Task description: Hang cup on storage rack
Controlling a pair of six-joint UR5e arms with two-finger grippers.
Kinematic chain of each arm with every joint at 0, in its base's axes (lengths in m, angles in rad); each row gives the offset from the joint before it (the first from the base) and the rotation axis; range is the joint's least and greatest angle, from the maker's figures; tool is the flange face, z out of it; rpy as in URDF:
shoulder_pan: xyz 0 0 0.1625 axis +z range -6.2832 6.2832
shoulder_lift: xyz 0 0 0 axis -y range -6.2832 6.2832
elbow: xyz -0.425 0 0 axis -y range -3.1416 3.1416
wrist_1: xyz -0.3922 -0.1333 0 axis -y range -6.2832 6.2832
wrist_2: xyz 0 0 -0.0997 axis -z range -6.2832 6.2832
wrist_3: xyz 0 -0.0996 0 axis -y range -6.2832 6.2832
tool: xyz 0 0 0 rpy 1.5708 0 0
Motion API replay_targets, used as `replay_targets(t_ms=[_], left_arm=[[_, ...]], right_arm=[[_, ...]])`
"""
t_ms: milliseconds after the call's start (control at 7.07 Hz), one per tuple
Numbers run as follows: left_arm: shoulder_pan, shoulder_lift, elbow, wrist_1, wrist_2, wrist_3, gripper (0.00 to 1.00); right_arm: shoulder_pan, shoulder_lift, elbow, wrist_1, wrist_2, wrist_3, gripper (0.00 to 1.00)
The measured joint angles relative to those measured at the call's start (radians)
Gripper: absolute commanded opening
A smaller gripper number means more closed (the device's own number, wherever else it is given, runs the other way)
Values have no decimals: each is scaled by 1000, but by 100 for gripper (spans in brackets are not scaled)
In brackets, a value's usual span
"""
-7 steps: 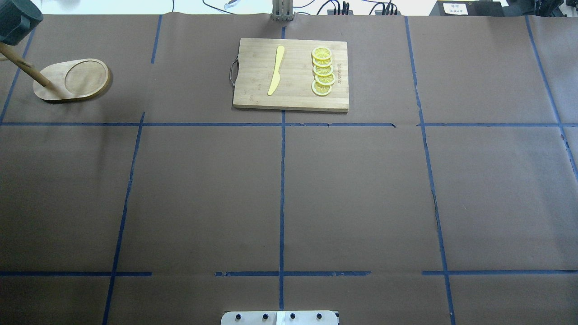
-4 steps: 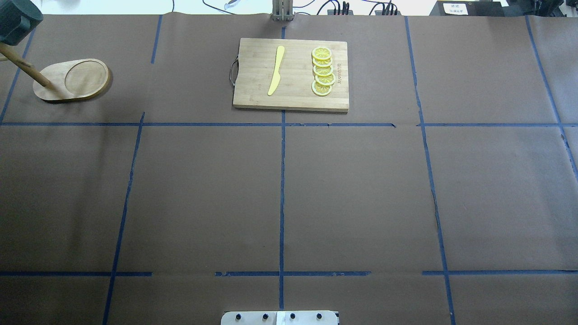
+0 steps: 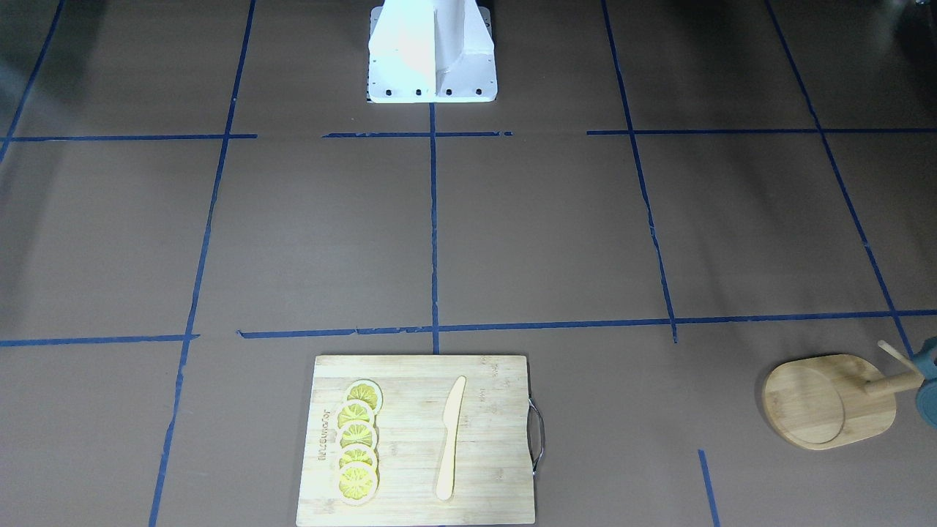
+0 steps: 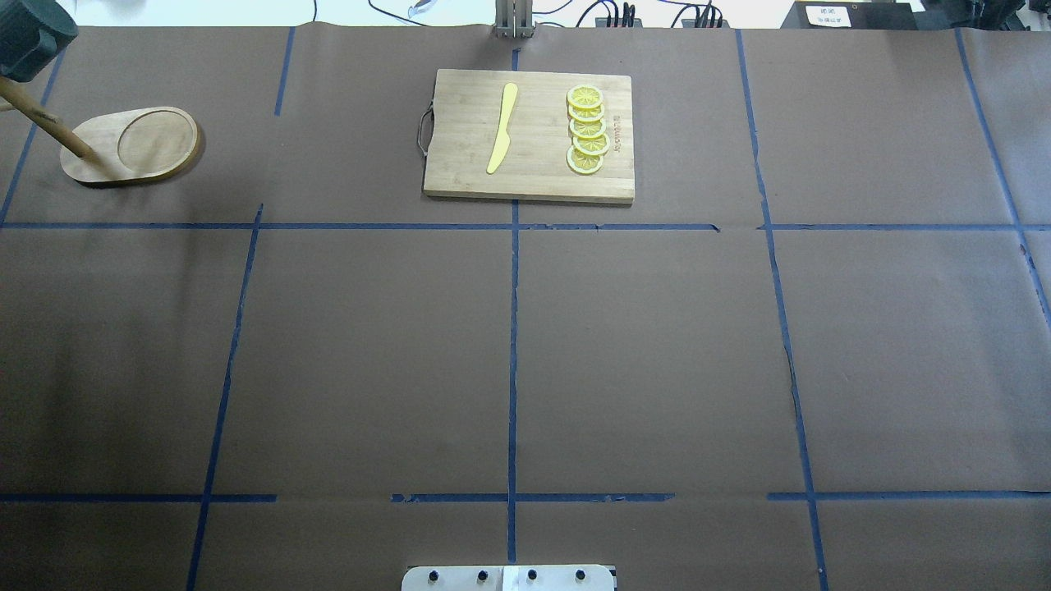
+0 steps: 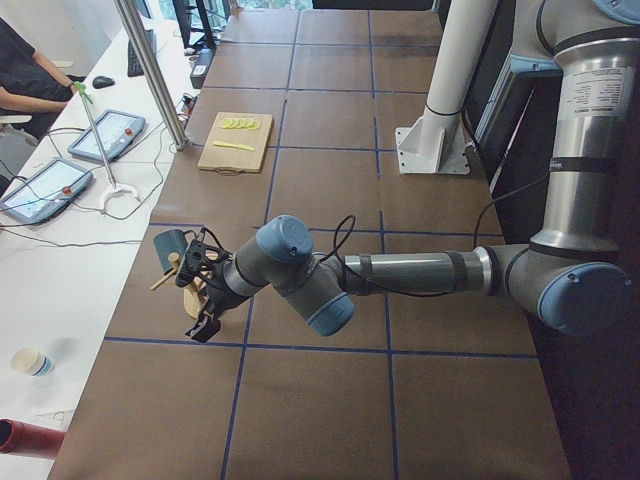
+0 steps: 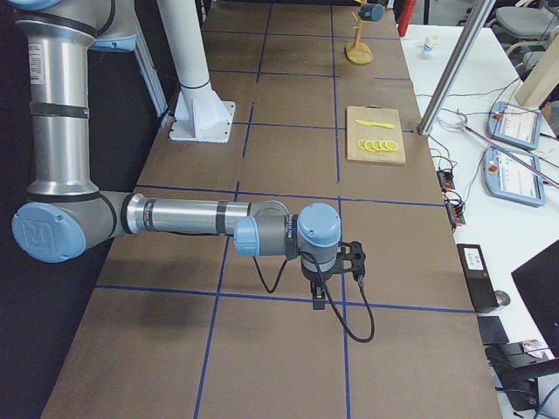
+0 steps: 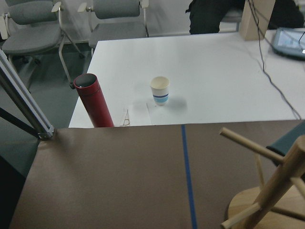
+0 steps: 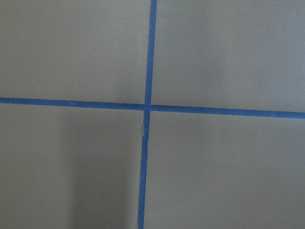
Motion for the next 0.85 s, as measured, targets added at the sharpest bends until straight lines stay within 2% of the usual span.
replay_targets(t_ms=[283,565,848], left_arm=[[-3,3,-8,267,-32,169,100],[20,-1,-15,508,-168,198,100],[79,-2,-24,633,-226,291,100]], right_arm=[[0,0,-1,1,1,1,100],[-1,0,-5,1,4,0,100],[0,-1,-11,0,6,-1,100]])
